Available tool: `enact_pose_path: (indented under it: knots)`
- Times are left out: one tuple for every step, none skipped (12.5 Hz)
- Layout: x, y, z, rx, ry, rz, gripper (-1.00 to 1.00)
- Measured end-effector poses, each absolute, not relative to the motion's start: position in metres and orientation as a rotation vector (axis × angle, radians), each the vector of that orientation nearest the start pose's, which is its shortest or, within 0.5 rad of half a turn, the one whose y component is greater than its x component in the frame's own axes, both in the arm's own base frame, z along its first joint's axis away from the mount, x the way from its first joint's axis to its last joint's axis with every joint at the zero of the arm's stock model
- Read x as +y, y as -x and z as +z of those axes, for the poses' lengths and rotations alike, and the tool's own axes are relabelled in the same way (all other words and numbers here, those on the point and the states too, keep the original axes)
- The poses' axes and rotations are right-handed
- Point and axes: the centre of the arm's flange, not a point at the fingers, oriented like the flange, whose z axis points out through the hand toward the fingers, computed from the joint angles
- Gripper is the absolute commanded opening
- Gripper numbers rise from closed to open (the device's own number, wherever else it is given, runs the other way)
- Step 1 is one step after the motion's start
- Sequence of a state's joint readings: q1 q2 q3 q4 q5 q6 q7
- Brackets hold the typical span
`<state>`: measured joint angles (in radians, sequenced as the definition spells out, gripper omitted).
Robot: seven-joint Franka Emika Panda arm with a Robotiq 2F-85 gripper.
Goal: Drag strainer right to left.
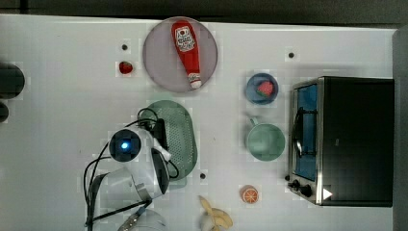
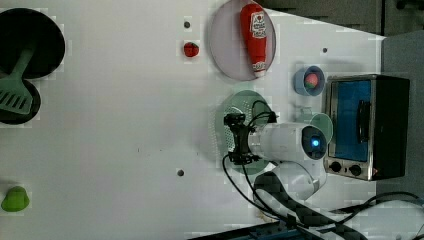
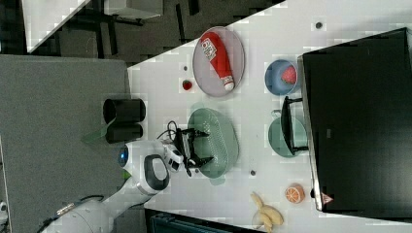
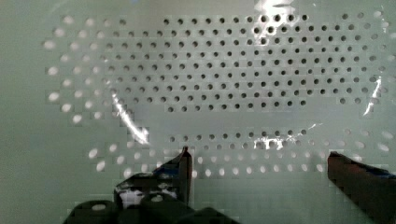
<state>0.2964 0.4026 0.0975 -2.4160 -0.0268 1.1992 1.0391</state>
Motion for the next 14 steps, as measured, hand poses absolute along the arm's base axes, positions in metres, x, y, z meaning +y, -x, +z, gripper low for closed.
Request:
enact_pose_path:
  knots:
    - [0.195, -0.446, 0.141, 2.071, 2.414, 0.082, 1.00]
    - [0.201, -0.451, 0.142, 2.099, 2.389, 0.082, 1.00]
    - [0.208, -0.459, 0.146, 2.120, 2.346, 0.074, 1.00]
    - [0.215, -0.464, 0.146, 2.127, 2.338, 0.075, 1.00]
    - [0.222, -0.465, 0.144, 2.136, 2.342, 0.082, 1.00]
    - [0.227, -0.466, 0.142, 2.139, 2.354, 0.084, 1.00]
    - [0.232, -0.468, 0.139, 2.167, 2.353, 0.111, 1.00]
    - [0.242, -0.474, 0.137, 2.196, 2.327, 0.154, 1.00]
    - [0.251, -0.478, 0.136, 2.182, 2.331, 0.156, 1.00]
    - [0.261, -0.480, 0.137, 2.177, 2.330, 0.164, 1.00]
    - [0.272, -0.482, 0.139, 2.179, 2.337, 0.176, 1.00]
    - [0.287, -0.486, 0.142, 2.150, 2.352, 0.166, 1.00]
    - [0.301, -0.491, 0.148, 2.128, 2.330, 0.161, 1.00]
    - [0.311, -0.493, 0.150, 2.129, 2.301, 0.159, 1.00]
